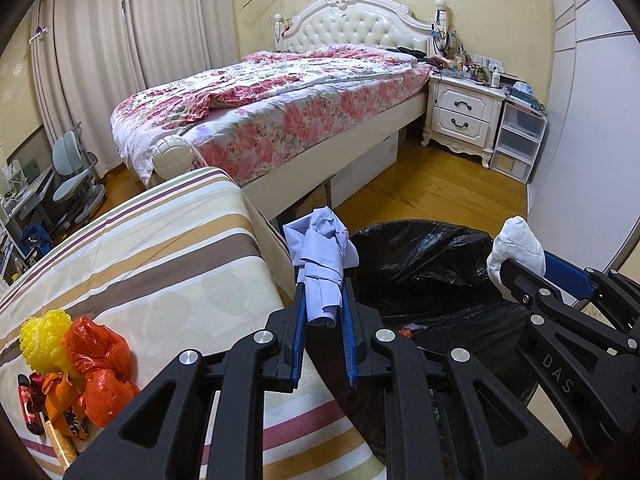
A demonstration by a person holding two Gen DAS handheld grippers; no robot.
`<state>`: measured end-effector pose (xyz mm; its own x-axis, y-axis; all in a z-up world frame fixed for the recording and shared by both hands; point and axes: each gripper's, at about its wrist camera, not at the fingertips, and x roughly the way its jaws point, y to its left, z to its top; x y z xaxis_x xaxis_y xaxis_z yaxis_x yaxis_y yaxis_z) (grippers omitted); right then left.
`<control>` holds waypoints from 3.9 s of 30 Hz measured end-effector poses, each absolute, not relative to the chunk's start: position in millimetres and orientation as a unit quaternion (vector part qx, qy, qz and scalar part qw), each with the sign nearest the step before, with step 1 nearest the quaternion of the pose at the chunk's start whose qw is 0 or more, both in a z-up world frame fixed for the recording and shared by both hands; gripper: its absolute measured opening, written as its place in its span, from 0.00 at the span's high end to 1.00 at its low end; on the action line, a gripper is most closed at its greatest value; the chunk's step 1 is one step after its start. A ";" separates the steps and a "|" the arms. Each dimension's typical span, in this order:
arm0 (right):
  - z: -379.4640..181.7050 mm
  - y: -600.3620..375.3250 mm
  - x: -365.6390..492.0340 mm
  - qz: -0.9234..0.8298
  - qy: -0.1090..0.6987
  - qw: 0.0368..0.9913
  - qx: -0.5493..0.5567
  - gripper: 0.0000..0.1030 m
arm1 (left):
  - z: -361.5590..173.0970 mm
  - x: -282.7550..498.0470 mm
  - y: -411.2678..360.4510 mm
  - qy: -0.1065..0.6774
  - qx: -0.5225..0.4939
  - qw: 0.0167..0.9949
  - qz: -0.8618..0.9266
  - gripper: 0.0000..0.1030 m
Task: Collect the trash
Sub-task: 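Drop the white ball into the bin with right while left drops the cloth, then move both open grippers back over the remaining items on the bed, then close the left gripper on the gold-labelled can, then close the right gripper on the orange plastic bag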
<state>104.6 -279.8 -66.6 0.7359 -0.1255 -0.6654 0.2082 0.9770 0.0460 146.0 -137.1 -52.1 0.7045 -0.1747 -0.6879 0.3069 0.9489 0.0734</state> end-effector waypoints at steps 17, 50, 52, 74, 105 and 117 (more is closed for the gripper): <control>-61.9 -283.6 94.8 -0.111 0.342 0.931 0.064 0.47 | -44.1 134.5 -126.5 0.342 0.084 0.929 -0.110 0.36; -56.4 -175.5 41.6 -0.011 0.355 0.934 0.047 0.43 | -40.6 65.7 24.3 0.364 0.041 0.930 0.035 0.34; -56.8 -167.0 40.1 -0.002 0.356 0.934 0.042 0.43 | -43.8 63.5 34.1 0.368 0.038 0.928 0.047 0.34; -60.0 -117.1 45.8 0.050 0.366 0.929 0.020 0.43 | -62.4 53.0 81.8 0.415 0.005 0.909 0.028 0.74; -65.3 -25.5 109.6 0.120 0.402 0.907 -0.025 0.69 | -44.0 44.3 147.9 0.381 -0.047 0.922 0.049 0.76; -61.4 -49.8 90.2 0.110 0.392 0.913 -0.006 0.71 | -43.8 38.8 153.2 0.377 -0.053 0.923 0.048 0.76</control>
<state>90.2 -49.8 -61.4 0.6688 0.1967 -0.7170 -0.2066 0.9755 0.0749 38.8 153.2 -43.8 0.7104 0.0491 -0.7021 -0.1294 0.9897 -0.0618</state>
